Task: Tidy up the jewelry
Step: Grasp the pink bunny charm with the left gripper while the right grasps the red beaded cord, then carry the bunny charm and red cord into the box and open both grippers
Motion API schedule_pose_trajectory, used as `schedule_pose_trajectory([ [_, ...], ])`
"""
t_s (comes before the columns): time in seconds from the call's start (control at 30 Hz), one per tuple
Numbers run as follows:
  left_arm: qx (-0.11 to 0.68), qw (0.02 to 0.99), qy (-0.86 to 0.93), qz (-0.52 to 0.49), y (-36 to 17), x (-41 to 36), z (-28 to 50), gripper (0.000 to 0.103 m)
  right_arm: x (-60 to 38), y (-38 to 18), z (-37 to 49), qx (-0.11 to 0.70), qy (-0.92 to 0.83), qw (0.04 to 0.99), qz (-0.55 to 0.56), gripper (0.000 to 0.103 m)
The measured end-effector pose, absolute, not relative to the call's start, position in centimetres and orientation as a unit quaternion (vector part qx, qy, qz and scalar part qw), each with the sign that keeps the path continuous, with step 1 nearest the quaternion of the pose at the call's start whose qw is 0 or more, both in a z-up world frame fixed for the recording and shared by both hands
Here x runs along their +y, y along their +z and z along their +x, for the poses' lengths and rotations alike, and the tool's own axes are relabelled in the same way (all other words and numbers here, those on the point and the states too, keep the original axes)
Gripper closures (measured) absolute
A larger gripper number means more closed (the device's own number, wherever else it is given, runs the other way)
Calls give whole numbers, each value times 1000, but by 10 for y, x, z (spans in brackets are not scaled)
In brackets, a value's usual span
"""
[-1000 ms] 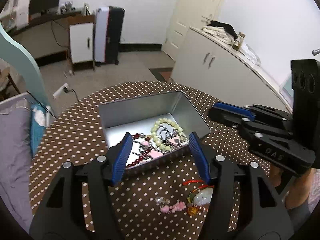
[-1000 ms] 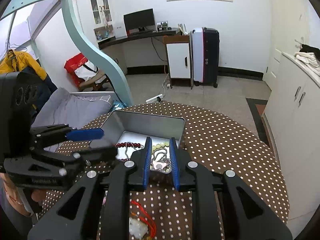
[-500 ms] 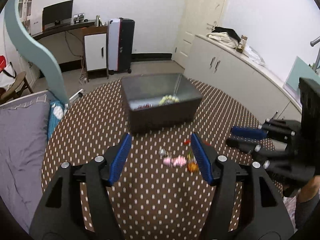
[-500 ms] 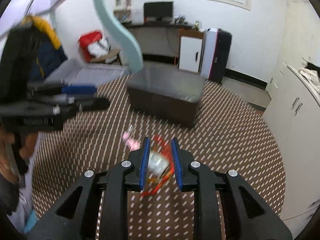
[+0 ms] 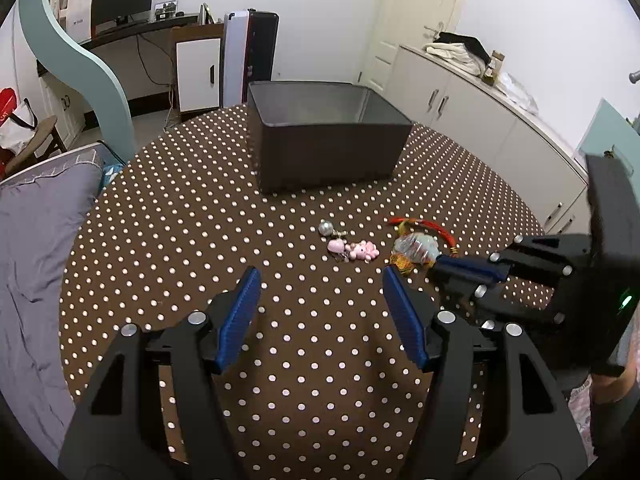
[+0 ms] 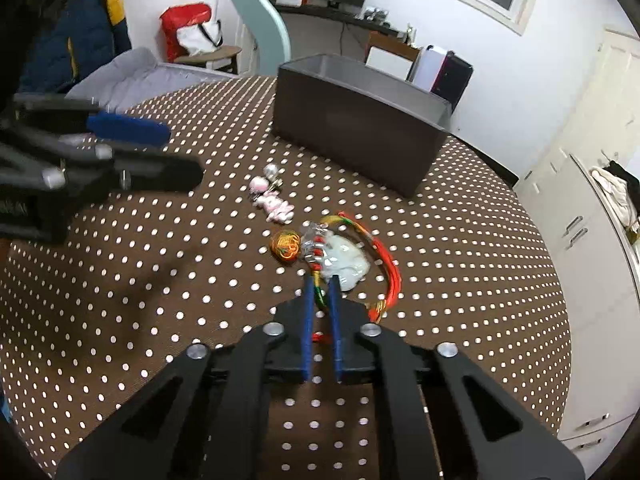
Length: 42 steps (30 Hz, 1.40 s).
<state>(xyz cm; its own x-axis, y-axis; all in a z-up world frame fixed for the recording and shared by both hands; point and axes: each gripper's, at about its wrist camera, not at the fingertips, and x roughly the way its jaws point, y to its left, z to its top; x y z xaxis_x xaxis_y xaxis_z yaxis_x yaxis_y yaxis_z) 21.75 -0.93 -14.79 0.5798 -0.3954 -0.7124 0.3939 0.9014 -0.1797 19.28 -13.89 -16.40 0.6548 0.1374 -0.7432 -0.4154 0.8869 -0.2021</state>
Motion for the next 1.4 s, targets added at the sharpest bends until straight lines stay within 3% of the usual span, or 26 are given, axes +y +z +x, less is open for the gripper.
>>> schedule_pose_trajectory([
  [0.4,409,884,-224,24,-158,-43,228,40,-189,-117,187,338,141,926,-94,101],
  [0.77,426,879,-208,48,-170,-71,254,41,-208,-115,192,332,142,930,-68,101],
  [0.9,423,882,-195,79,-170,-78,255,63,-214,-113,195,330,142,931,-59,101],
  [1.0,421,881,-199,87,-170,-78,254,69,-215,-112,196,329,145,932,-55,101],
  [1.4,415,877,-239,34,-156,-52,248,69,-216,-84,193,304,155,939,-39,101],
])
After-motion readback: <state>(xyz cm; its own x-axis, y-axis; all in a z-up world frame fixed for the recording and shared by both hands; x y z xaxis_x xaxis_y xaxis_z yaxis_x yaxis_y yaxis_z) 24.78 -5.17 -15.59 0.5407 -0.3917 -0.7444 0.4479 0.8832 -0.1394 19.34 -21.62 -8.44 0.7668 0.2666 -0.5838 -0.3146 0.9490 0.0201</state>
